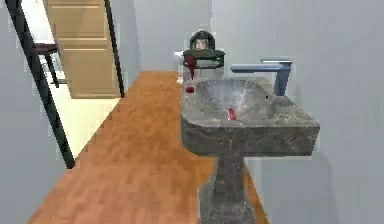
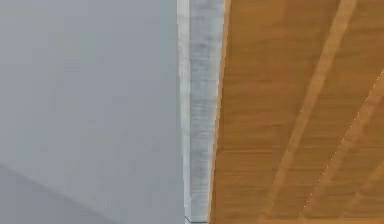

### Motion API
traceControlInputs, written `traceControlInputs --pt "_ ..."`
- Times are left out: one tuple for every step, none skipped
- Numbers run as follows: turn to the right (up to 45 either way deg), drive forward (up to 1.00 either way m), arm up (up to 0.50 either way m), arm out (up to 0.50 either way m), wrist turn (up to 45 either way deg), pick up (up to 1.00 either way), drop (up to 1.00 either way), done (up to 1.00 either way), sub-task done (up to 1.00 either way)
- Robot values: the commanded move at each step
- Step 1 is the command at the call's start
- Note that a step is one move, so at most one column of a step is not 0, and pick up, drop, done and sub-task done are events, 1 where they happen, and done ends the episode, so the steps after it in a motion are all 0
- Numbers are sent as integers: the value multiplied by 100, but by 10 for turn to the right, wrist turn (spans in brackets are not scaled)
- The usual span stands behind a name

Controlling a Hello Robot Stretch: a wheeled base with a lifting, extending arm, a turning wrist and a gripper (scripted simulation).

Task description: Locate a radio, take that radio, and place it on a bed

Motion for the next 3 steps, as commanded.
traceControlInputs --pt "-450 0 0 0 0 0 0 0 0" --pt "-90 0 0 0 0 0 0 0 0" --pt "0 75 0 0 0 0 0 0 0"
